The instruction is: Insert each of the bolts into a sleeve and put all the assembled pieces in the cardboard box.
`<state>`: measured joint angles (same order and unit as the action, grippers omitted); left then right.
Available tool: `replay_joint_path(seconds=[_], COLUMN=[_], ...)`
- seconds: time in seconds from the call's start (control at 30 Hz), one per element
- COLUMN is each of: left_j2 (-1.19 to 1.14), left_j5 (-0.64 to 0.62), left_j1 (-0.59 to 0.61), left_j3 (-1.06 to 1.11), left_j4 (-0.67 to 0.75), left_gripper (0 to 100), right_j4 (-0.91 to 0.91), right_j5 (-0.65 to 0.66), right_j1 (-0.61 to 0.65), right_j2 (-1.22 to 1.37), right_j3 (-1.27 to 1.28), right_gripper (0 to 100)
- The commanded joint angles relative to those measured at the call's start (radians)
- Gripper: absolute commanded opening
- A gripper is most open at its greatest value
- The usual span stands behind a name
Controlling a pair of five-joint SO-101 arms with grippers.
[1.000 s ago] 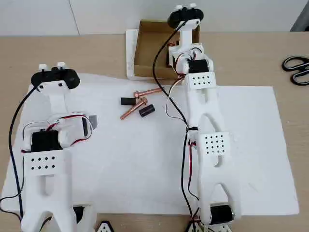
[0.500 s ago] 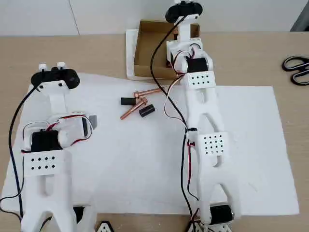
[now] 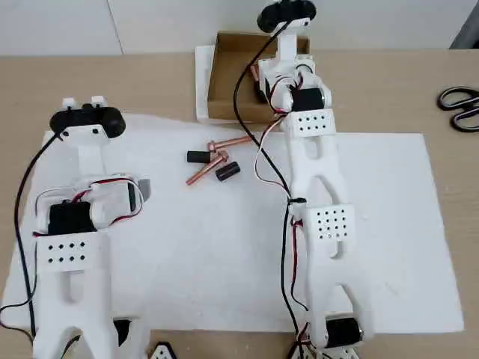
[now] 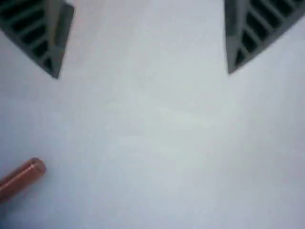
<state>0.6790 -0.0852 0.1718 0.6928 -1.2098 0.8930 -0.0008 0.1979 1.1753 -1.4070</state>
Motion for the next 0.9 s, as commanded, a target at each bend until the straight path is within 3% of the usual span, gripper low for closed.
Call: replay_joint_path(seconds=[0.0, 0.17, 0.47, 0.73, 0.87], left_j2=[0.011, 0.011, 0.011, 0.011, 0.009], left_j5=[0.009, 0.009, 0.009, 0.006, 0.009], left_j1=[0.002, 0.002, 0.002, 0.011, 0.071], left_j3=[-0.008, -0.008, -0.01, -0.084, -0.189], left_j4=[0.017, 0.017, 0.017, -0.055, -0.123], left_gripper=[22, 22, 22, 22, 22], right_j4=[-0.018, 0.01, 0.352, 0.789, 0.843], right_j5=[0.003, 0.008, 0.008, 0.008, 0.008], right_j1=[-0.002, -0.004, -0.001, 0.024, 0.027], right_j2=[-0.022, -0.041, -0.205, -0.432, -0.544], right_j3=[-0.046, -0.081, -0.259, -0.272, -0.269], right_gripper=[21.5, 21.4, 21.3, 21.3, 21.3])
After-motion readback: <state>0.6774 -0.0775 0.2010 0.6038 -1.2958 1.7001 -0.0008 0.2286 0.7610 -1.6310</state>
